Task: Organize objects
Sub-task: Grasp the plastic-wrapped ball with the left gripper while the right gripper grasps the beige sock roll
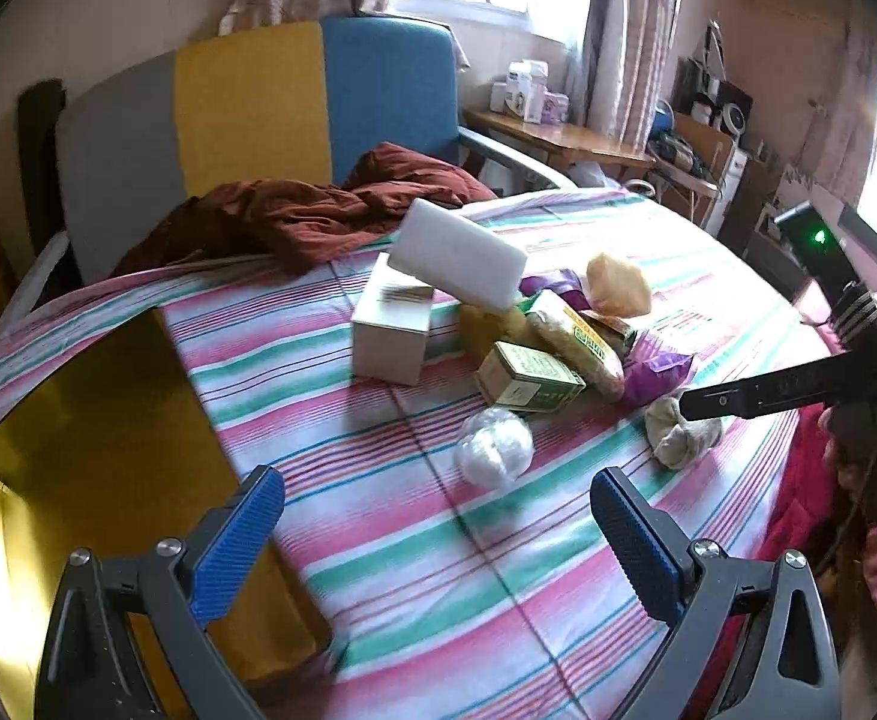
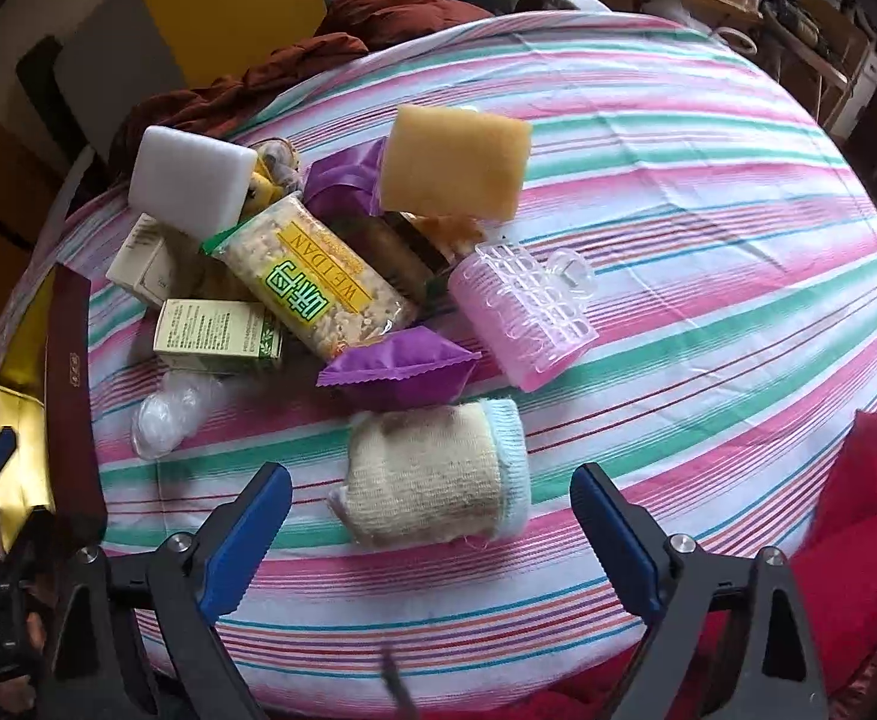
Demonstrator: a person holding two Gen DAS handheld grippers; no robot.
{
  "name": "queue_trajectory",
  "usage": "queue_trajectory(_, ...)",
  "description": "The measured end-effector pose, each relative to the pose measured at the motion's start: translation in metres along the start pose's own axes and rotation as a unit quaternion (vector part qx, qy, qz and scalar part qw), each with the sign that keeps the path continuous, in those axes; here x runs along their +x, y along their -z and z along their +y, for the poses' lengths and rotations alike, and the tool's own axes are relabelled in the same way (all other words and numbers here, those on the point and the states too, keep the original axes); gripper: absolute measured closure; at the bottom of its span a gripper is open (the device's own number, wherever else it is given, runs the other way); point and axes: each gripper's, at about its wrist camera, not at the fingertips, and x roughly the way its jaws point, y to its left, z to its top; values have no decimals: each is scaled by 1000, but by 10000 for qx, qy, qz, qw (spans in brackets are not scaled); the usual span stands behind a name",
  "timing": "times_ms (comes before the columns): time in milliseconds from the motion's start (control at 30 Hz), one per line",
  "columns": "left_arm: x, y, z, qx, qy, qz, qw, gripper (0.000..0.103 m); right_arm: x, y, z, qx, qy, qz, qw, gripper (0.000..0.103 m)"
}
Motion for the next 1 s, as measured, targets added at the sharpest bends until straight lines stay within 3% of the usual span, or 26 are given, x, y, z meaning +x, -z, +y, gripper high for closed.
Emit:
queue_trajectory(267, 48, -11, -18, 230, 21, 244, 9994, 1, 8, -6, -6, 72, -9, 190, 9998, 7)
queue_trajectory(433, 76, -15, -21, 271, 11, 496, 9984, 14, 24, -10, -6, 88, 6, 584, 9983, 12)
queue_trajectory(533, 93, -16, -21, 249, 77, 655, 9975, 25, 33, -11, -1, -76, 159, 725, 9972, 19)
queue_trajectory(700, 109, -12, -22, 154, 265, 901, 9955, 62, 46, -13, 16, -527, 510, 834, 9938, 27)
queue_trajectory(1000, 79, 12, -20, 123, 573, 732, 9956, 63, 39, -1, 33, -962, 40, 786, 9922, 30)
